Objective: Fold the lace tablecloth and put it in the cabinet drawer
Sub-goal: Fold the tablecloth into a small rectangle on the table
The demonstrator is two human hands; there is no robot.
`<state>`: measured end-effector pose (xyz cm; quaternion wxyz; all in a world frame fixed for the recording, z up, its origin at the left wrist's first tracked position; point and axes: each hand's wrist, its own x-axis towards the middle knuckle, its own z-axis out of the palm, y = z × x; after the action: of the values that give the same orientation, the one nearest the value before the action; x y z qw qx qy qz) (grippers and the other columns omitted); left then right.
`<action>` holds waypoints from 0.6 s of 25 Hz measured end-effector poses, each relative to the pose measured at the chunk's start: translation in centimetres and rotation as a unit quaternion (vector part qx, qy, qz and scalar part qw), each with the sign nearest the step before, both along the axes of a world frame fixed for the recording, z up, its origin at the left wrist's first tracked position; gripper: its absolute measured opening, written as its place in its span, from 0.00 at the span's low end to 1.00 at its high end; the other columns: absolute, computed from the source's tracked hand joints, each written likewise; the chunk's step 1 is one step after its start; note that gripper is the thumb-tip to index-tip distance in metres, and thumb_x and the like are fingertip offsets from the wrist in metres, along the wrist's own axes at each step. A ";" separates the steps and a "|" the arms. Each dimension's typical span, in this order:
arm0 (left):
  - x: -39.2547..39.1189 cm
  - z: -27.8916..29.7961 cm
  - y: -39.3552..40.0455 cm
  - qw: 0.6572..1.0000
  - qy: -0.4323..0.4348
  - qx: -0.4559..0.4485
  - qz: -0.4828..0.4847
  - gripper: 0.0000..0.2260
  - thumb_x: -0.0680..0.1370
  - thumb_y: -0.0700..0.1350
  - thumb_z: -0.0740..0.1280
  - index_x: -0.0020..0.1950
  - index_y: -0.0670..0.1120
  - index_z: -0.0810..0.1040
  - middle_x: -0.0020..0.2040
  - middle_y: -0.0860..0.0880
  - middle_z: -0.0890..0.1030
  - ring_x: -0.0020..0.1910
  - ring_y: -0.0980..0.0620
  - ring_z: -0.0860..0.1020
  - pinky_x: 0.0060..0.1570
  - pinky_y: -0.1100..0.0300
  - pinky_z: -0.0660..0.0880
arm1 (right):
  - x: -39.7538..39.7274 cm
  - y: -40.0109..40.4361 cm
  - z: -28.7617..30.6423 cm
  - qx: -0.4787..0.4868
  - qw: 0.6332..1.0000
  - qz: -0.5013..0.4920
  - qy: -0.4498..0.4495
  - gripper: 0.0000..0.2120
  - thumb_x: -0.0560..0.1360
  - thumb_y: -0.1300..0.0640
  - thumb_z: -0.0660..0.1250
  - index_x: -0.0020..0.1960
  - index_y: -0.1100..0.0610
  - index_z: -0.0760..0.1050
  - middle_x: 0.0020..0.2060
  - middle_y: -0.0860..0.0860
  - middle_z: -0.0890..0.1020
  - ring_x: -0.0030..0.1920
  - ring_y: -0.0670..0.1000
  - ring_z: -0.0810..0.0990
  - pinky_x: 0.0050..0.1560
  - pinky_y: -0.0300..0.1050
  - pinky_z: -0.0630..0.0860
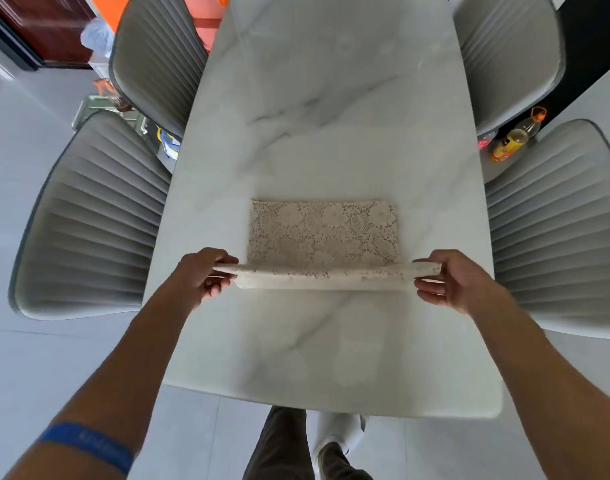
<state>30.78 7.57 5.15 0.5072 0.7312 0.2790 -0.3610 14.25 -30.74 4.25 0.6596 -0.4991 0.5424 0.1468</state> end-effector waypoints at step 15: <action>0.8 -12.2 -8.9 0.714 -0.309 0.204 -0.594 0.24 0.81 0.54 0.58 0.77 0.56 0.58 0.81 0.48 0.47 0.79 0.44 0.47 0.74 0.42 0.55 | 6.4 5.9 -10.2 -0.451 0.803 0.388 0.047 0.23 0.75 0.48 0.65 0.69 0.48 0.67 0.75 0.49 0.62 0.72 0.57 0.63 0.62 0.58 0.71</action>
<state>31.53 -1.30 -7.07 0.0847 0.9028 -0.3184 -0.2763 20.63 -24.87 -5.90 0.2217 -0.9013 0.3393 0.1528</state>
